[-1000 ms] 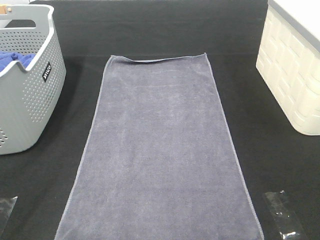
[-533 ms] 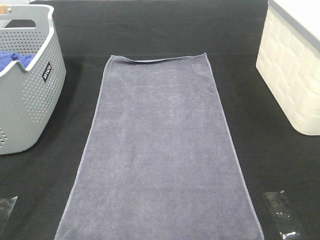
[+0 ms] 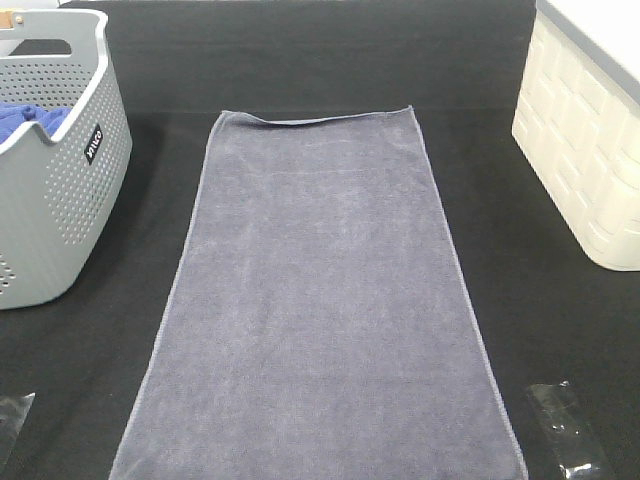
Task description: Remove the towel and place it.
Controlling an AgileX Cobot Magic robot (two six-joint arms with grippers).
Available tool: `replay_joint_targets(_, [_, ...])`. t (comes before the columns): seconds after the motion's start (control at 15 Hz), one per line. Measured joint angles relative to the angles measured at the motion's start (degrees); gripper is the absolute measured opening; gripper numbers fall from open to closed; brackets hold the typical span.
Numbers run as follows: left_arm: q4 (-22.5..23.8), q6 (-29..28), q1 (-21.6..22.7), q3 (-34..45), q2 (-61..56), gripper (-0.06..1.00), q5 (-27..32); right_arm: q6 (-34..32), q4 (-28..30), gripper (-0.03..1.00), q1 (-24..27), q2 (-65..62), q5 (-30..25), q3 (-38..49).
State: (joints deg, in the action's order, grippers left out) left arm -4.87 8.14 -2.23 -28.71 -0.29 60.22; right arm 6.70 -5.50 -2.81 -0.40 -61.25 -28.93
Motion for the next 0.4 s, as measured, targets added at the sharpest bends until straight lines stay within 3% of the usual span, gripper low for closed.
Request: replay_joint_targets(0.4, [0.0,0.1,0.0,0.0,0.0,0.66,0.0,0.0,0.0,0.83,0.0,0.0,0.0,0.0])
